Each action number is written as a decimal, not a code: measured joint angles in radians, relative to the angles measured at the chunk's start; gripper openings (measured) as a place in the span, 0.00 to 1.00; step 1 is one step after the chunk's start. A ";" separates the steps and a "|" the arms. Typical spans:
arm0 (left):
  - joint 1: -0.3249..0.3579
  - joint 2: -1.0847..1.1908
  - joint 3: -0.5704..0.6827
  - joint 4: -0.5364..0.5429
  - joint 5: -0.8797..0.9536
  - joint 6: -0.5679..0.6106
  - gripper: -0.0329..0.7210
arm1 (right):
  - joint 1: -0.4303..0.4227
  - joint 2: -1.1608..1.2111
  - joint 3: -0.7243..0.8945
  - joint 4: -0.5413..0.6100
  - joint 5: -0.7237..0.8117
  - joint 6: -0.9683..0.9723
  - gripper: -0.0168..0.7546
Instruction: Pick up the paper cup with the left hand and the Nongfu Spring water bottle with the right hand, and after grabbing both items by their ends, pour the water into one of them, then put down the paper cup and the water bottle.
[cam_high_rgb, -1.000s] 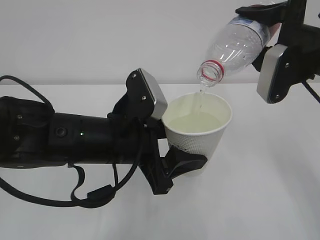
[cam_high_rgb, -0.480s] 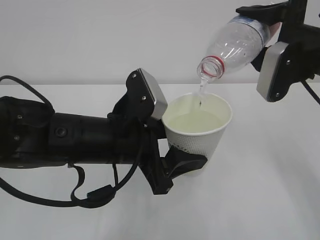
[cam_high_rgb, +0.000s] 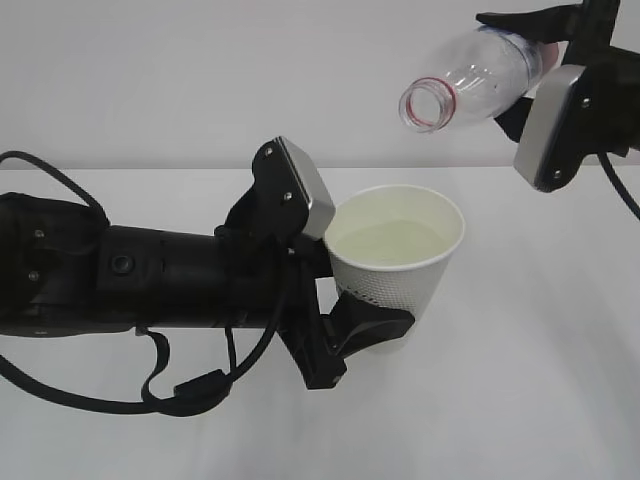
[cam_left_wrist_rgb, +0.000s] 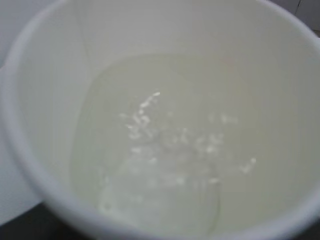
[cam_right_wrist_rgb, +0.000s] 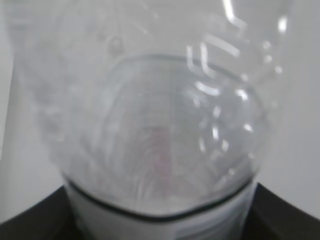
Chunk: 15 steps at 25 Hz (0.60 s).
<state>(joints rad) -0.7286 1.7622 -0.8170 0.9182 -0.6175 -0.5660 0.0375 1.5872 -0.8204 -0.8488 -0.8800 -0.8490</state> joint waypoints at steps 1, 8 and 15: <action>0.000 0.000 0.000 0.000 0.000 0.000 0.71 | 0.000 0.000 0.000 0.000 0.000 0.016 0.63; 0.000 0.000 0.000 0.000 0.000 0.000 0.71 | 0.000 0.000 0.000 0.002 0.000 0.125 0.63; 0.000 0.000 0.000 0.000 0.000 0.000 0.71 | 0.000 0.000 0.000 0.002 0.000 0.239 0.63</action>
<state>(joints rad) -0.7286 1.7622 -0.8170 0.9182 -0.6175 -0.5660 0.0375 1.5872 -0.8204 -0.8464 -0.8800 -0.6100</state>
